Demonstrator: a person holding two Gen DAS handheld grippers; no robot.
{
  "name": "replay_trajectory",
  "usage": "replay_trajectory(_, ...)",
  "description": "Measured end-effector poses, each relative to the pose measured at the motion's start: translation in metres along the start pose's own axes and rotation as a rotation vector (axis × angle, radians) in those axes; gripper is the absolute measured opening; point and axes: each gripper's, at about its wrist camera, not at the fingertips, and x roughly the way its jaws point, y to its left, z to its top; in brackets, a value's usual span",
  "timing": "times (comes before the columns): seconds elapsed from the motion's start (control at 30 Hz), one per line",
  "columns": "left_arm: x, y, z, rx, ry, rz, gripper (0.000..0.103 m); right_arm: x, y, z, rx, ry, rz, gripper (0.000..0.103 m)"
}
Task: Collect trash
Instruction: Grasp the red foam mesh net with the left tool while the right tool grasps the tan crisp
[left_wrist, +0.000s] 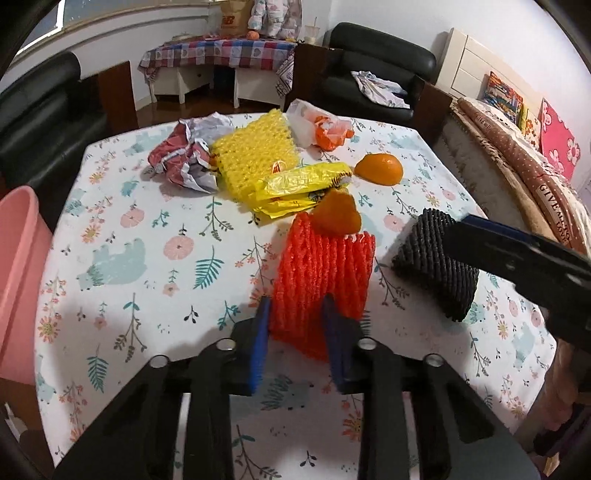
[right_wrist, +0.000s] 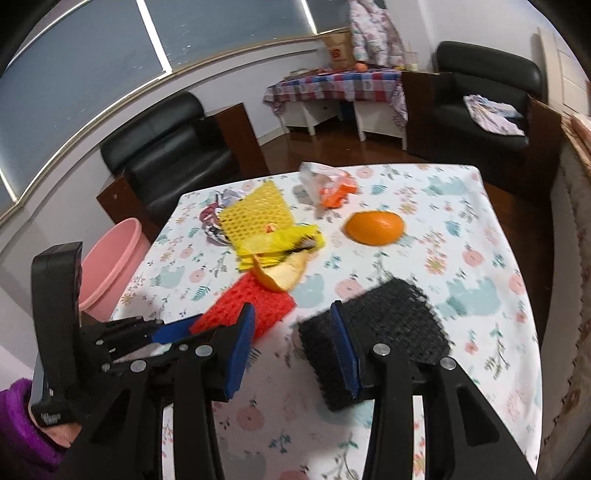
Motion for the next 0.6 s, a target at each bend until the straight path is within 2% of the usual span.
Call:
replay_trajectory(0.07,-0.004,-0.001,0.0,0.014,-0.007,0.017,0.012,0.006,0.005,0.005,-0.016,0.009,0.018,0.041)
replay_trajectory(0.23,-0.01,0.005,-0.005,-0.018,0.014,-0.008,0.011,0.034,0.016,0.015,-0.051,0.058,0.062,0.041)
replay_trajectory(0.4,-0.013,0.007,-0.01,-0.039,0.016,-0.017,0.011,0.062,0.027,0.019,-0.12,0.104,0.058,0.041)
replay_trajectory(0.47,-0.013,0.007,-0.01,-0.045,0.016,-0.026,0.011,0.071,0.033,0.018,-0.161,0.119,0.045,0.033)
replay_trajectory(0.5,-0.013,0.008,-0.011,-0.045,0.016,-0.028,0.011,0.075,0.034,0.017,-0.176,0.125,0.036,0.021)
replay_trajectory(0.53,-0.013,0.007,-0.011,-0.043,0.016,-0.03,0.011,0.078,0.035,0.017,-0.186,0.131,0.024,0.014)
replay_trajectory(0.6,-0.014,0.008,-0.011,-0.041,0.015,-0.04,0.011,0.081,0.034,0.016,-0.188,0.129,0.006,0.006)
